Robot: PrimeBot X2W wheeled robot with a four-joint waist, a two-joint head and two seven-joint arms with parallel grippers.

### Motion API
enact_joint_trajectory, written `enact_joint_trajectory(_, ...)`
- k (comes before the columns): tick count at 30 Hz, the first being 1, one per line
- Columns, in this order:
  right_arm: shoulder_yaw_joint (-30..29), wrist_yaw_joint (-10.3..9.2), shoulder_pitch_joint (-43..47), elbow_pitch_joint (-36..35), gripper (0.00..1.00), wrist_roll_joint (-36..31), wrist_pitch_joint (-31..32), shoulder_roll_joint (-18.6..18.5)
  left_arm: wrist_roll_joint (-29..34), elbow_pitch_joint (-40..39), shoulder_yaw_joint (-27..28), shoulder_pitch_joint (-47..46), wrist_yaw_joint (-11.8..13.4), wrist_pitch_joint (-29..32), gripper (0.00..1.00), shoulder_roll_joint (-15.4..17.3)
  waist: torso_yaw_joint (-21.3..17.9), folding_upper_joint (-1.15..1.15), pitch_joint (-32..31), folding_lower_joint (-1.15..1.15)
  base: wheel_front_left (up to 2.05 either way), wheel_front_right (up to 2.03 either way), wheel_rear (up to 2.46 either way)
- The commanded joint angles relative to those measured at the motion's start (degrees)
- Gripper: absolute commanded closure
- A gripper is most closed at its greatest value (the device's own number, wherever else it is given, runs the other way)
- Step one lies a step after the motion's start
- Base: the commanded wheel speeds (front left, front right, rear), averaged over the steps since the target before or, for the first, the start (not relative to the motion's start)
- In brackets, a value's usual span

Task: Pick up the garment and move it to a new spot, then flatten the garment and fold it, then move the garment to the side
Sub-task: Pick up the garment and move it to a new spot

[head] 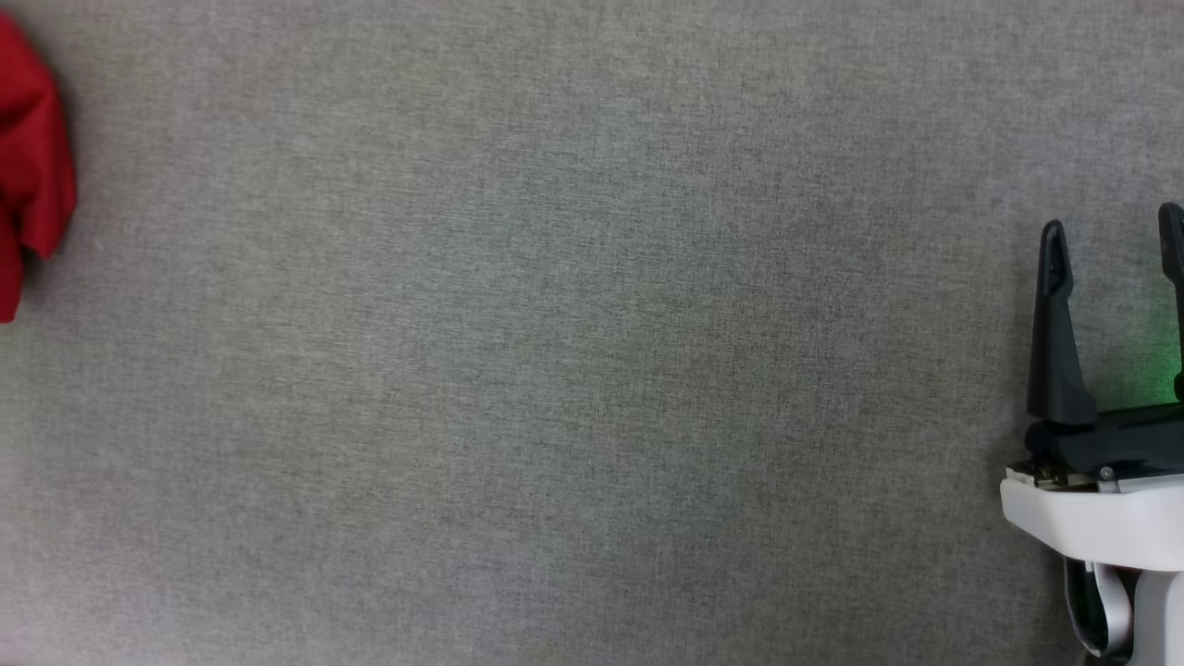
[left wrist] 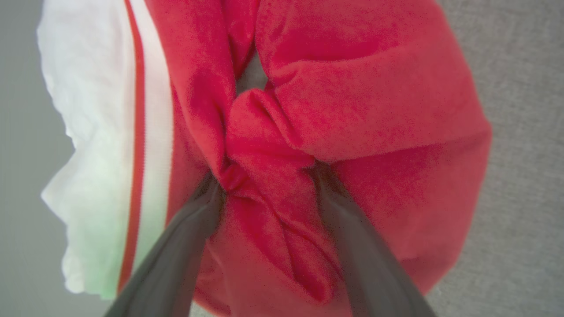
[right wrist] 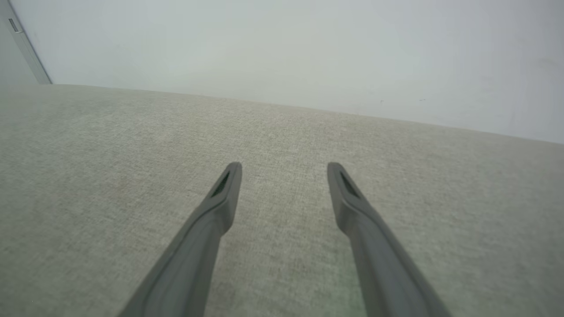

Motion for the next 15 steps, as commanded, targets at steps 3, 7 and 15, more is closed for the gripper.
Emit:
enact_joint_trajectory(3,0.4,-0.02,-1.4,0.3,0.00,-0.9,-0.1,0.1,-2.2,1.0,-4.8,3.8,0.0,3.2,0.00,0.4,-0.5,0.00,1.4,-0.01,0.00,0.00,0.00)
enact_joint_trajectory(7,0.5,-0.02,-1.3,0.6,0.00,-1.3,0.0,0.1,-3.6,2.4,-6.1,3.5,0.0,2.8,1.00,1.1,-0.5,0.00,1.1,-0.01,0.00,0.00,0.00)
enact_joint_trajectory(15,2.4,-0.03,0.2,2.4,0.00,0.1,-0.1,0.1,-3.6,0.7,-8.7,-0.2,0.0,-2.4,1.00,5.6,-0.3,0.00,-5.6,-0.01,0.00,0.00,0.00)
